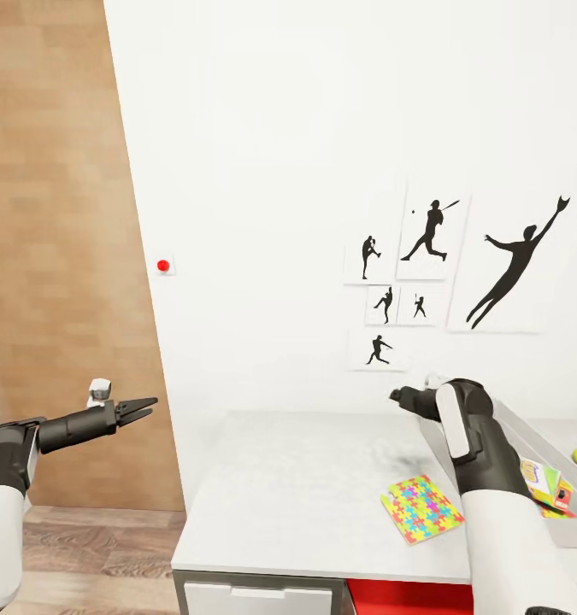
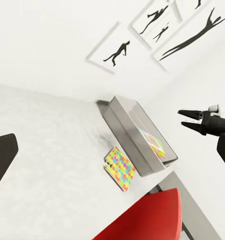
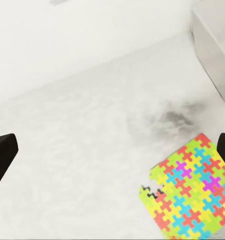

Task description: Put all the toys in the child's room - the three board games (two on the bed and one on the table), the two jigsaw puzzles on the table, and the tennis ball on the table - inside the toy box on the table in the child's room.

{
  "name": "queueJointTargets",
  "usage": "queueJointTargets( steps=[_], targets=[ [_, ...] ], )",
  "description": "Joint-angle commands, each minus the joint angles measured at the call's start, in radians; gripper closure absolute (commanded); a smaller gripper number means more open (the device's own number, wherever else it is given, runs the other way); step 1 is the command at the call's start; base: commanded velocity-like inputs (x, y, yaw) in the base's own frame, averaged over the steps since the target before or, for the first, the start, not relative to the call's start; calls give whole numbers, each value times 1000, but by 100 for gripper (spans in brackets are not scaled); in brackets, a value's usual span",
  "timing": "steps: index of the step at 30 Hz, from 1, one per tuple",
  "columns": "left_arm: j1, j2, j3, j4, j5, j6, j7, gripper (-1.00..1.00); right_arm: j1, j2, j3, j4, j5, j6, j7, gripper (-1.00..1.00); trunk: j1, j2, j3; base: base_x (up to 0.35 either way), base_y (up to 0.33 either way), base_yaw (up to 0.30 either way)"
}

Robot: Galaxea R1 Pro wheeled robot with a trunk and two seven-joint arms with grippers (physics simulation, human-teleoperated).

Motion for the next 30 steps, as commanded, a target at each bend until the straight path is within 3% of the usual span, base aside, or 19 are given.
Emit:
queueJointTargets(
  steps=[1,9,30],
  targets=[
    [-1,-1,4,0,-10,11,-8,-100,-6,0,-1,17,-11,2,-19,-100,0,-1,-1,0,0,0],
    [-1,0,5,0,-10,11,-8,-100,-35,-9,-4,172,-12,2,-73,-100,0,-1,-1,0,0,0],
    [-1,10,7,0,-8,11,-8,-100,-31,-18,-6,177,-11,2,-76,-100,0,-1,-1,0,0,0]
  ],
)
